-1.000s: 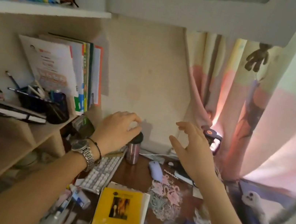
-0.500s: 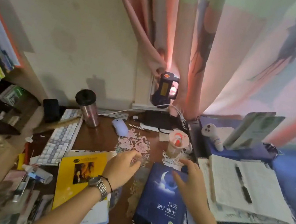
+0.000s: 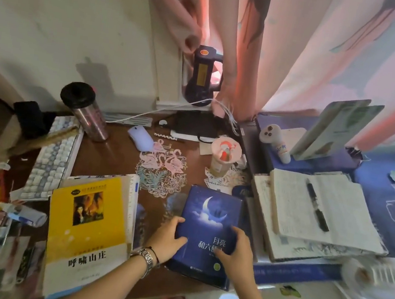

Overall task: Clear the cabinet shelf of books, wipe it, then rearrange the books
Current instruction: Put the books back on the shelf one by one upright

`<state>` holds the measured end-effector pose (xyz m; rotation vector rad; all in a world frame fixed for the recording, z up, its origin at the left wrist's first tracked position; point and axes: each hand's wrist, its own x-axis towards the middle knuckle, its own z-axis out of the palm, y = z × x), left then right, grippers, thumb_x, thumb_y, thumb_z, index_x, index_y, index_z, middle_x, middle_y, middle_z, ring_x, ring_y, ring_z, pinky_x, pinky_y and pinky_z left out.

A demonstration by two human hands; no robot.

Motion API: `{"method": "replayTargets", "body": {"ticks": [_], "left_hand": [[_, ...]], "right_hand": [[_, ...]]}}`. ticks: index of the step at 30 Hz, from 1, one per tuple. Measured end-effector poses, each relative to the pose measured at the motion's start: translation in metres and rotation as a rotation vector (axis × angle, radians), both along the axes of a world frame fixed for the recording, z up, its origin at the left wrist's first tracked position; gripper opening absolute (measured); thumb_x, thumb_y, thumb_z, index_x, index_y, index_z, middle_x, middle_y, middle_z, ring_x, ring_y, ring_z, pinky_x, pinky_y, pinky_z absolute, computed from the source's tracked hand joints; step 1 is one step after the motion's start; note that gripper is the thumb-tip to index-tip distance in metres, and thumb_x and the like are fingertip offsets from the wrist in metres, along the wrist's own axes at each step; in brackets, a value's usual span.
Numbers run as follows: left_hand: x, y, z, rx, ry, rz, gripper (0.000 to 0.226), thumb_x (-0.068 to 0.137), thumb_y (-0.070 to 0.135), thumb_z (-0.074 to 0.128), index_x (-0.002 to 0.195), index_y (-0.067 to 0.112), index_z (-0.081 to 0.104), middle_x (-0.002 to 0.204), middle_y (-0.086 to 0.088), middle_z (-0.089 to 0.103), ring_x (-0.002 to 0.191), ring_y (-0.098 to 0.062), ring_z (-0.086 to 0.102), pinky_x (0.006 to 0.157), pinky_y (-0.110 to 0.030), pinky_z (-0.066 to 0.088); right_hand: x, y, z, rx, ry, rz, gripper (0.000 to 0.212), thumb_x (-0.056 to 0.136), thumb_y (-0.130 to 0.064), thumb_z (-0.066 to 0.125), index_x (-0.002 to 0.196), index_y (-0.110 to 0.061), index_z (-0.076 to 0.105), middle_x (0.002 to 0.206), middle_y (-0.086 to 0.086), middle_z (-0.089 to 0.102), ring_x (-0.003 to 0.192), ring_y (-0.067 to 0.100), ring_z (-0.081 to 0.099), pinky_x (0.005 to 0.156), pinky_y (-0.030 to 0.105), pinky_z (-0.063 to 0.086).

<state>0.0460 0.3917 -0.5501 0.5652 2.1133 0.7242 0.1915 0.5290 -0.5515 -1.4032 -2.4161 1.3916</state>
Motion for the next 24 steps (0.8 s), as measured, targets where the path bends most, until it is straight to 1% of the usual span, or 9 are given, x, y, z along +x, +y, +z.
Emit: {"method": "replayTargets", "body": {"ticks": [4,8,11,13,16,17,18,21,24], "left_hand": [[0.001,0.000,-0.008,0.045,-0.058,0.043,0.054,0.090,0.016,0.061,0.136,0.024,0.036,0.138,-0.003,0.048,0.121,-0.020,0.051,0.091,-0.023,0.043],[-0.003,-0.004,-0.012,0.072,-0.110,0.146,0.053,0.090,0.010,0.059,0.133,0.025,0.033,0.133,-0.007,0.050,0.107,-0.020,0.057,0.081,-0.025,0.051],[-0.008,-0.011,-0.011,0.097,-0.130,0.201,0.050,0.090,0.004,0.056,0.128,0.027,0.033,0.133,-0.009,0.049,0.108,-0.021,0.056,0.082,-0.029,0.054],[-0.009,-0.014,-0.010,0.099,-0.121,0.191,0.052,0.090,0.002,0.056,0.127,0.031,0.032,0.128,-0.006,0.050,0.105,-0.022,0.057,0.084,-0.035,0.055],[-0.009,-0.017,-0.006,0.139,-0.108,0.203,0.057,0.088,0.005,0.058,0.119,0.044,0.032,0.117,-0.005,0.057,0.096,-0.030,0.063,0.084,-0.051,0.053],[-0.009,-0.018,-0.004,0.166,-0.102,0.213,0.056,0.087,0.005,0.059,0.116,0.046,0.034,0.115,-0.007,0.059,0.095,-0.031,0.063,0.083,-0.053,0.053],[-0.008,-0.018,-0.002,0.199,-0.099,0.231,0.056,0.087,0.004,0.059,0.114,0.047,0.036,0.115,-0.007,0.059,0.097,-0.029,0.063,0.084,-0.051,0.053],[-0.008,-0.018,0.011,0.293,-0.132,0.284,0.055,0.088,-0.001,0.057,0.113,0.046,0.041,0.120,-0.006,0.058,0.103,-0.019,0.062,0.086,-0.040,0.055],[-0.009,-0.016,0.025,0.369,-0.145,0.291,0.054,0.088,0.000,0.059,0.114,0.045,0.043,0.113,-0.001,0.059,0.098,-0.019,0.065,0.083,-0.043,0.056]], "right_hand": [[-0.001,-0.003,-0.010,0.018,0.029,-0.030,0.072,0.071,-0.011,0.082,0.132,-0.024,0.046,0.133,-0.003,0.048,0.120,0.017,0.048,0.098,0.033,0.046],[-0.008,-0.007,-0.015,-0.016,0.033,0.024,0.074,0.073,-0.015,0.082,0.135,-0.026,0.043,0.134,-0.005,0.048,0.122,0.015,0.048,0.098,0.034,0.048],[-0.015,-0.012,-0.017,-0.037,0.030,0.038,0.072,0.075,-0.014,0.080,0.135,-0.025,0.042,0.137,-0.004,0.048,0.125,0.016,0.047,0.101,0.036,0.047],[-0.018,-0.013,-0.018,-0.053,0.019,0.028,0.071,0.076,-0.014,0.079,0.135,-0.025,0.041,0.139,-0.004,0.048,0.126,0.017,0.046,0.102,0.038,0.047],[-0.017,-0.012,-0.018,-0.087,0.028,0.025,0.072,0.076,-0.014,0.079,0.136,-0.023,0.041,0.139,-0.003,0.048,0.126,0.018,0.047,0.102,0.040,0.047],[-0.017,-0.011,-0.017,-0.102,0.044,0.022,0.072,0.076,-0.013,0.080,0.137,-0.022,0.042,0.138,-0.003,0.049,0.126,0.018,0.047,0.102,0.041,0.047],[-0.016,-0.009,-0.017,-0.124,0.065,0.018,0.073,0.075,-0.012,0.080,0.137,-0.021,0.043,0.137,-0.002,0.050,0.125,0.019,0.048,0.103,0.042,0.047],[-0.015,-0.008,-0.015,-0.196,0.107,-0.003,0.072,0.075,-0.011,0.080,0.136,-0.023,0.044,0.134,-0.001,0.053,0.122,0.021,0.052,0.099,0.046,0.049],[-0.015,-0.008,-0.012,-0.368,0.172,-0.039,0.069,0.078,-0.010,0.078,0.135,-0.028,0.042,0.136,0.001,0.052,0.123,0.023,0.053,0.096,0.047,0.052]]}}
